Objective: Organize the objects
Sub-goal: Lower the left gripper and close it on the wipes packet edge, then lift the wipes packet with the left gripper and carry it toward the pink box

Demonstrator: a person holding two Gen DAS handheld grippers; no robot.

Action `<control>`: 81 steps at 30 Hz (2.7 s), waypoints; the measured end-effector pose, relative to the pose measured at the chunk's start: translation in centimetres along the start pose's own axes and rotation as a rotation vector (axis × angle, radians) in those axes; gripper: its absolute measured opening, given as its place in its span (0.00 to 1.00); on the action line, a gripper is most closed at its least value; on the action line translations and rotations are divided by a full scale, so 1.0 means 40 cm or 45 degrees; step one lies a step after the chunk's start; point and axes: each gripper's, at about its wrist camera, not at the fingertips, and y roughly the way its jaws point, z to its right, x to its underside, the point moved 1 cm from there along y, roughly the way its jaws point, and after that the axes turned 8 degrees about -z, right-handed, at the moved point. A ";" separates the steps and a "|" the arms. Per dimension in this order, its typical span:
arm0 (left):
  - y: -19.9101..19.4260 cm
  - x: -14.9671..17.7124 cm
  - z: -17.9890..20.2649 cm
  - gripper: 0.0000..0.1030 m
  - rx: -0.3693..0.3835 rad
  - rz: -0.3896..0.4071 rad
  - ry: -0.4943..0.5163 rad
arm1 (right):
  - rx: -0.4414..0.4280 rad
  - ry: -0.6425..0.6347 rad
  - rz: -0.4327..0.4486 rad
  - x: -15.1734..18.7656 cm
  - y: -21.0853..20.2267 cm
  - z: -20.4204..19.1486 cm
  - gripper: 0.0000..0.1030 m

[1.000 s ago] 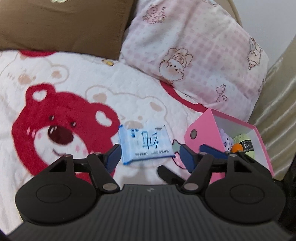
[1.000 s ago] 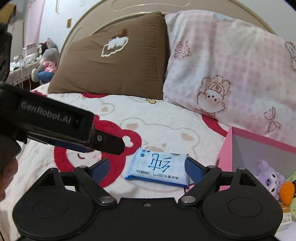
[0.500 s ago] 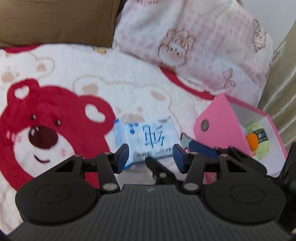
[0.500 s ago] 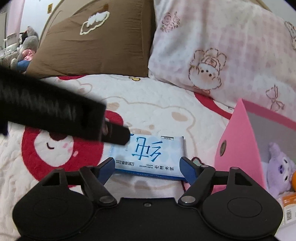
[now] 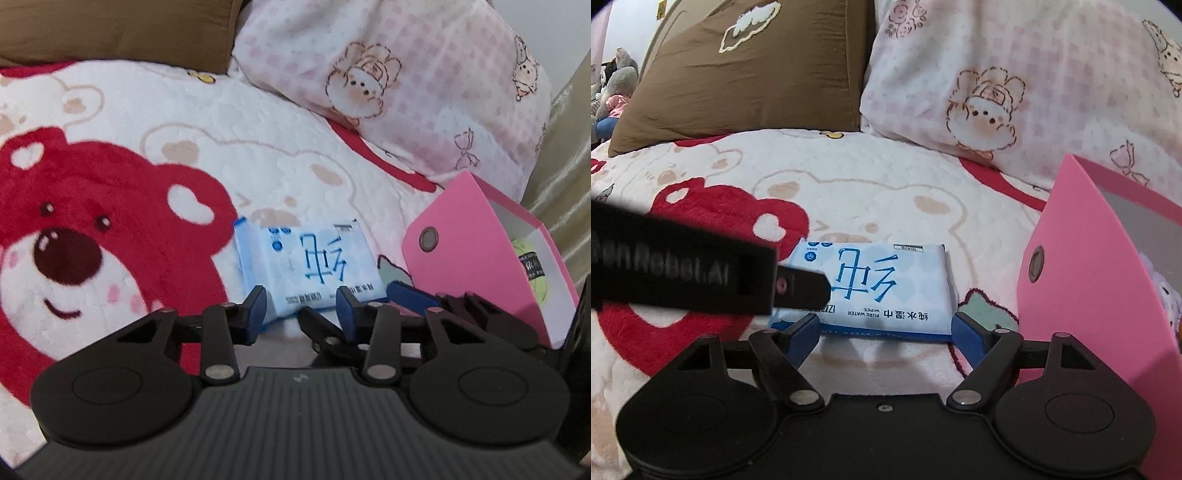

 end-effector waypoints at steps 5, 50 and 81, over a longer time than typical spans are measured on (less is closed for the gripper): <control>0.011 0.003 -0.020 0.35 -0.007 0.002 -0.033 | -0.017 -0.036 -0.045 -0.007 0.024 -0.008 0.90; -0.085 0.068 -0.107 0.27 -0.151 -0.144 -0.268 | -0.509 0.174 -0.233 0.041 -0.050 -0.016 0.93; -0.126 0.074 0.016 0.27 -0.252 -0.244 -0.135 | -0.341 0.006 -0.134 0.044 -0.139 -0.027 0.56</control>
